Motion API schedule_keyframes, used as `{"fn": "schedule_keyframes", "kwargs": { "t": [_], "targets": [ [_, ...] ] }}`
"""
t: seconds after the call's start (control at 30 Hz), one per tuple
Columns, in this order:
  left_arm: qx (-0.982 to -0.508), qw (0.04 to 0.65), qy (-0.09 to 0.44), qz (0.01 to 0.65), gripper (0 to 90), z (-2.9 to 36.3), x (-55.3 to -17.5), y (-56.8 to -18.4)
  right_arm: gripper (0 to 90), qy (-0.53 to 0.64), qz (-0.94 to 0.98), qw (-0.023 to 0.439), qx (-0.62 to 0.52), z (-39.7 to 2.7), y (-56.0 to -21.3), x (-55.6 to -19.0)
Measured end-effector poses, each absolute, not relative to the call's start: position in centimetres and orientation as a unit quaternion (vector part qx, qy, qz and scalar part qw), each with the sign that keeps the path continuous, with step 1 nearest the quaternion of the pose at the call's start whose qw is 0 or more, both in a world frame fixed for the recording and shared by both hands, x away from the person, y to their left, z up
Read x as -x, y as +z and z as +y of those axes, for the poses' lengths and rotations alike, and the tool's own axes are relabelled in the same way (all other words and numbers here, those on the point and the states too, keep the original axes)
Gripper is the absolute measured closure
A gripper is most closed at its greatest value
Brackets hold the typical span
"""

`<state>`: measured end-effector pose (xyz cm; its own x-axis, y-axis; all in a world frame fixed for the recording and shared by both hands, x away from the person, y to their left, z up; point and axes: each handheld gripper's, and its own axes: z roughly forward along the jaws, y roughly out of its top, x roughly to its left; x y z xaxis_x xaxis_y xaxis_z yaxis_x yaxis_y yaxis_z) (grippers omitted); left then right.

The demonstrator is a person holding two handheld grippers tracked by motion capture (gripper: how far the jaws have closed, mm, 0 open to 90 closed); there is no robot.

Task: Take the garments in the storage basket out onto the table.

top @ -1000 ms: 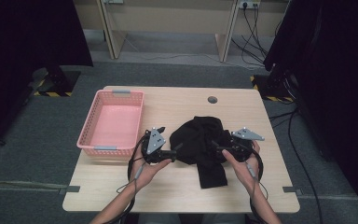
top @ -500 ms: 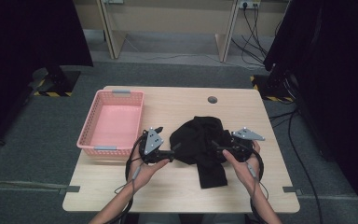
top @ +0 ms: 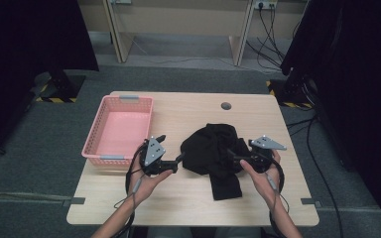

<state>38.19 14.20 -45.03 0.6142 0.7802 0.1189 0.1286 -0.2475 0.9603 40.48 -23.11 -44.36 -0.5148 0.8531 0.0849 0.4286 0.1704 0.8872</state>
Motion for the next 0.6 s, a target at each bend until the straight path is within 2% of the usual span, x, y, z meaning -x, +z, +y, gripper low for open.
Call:
{"fn": "schedule_keyframes", "kwargs": {
  "t": [0.6],
  "targets": [
    [-0.706,0.531,0.325,0.338,11.4,17.7,-37.2,-44.7,5.0,0.477,0.725,0.226,-0.443,-24.7,-44.0,-39.6]
  ]
}}
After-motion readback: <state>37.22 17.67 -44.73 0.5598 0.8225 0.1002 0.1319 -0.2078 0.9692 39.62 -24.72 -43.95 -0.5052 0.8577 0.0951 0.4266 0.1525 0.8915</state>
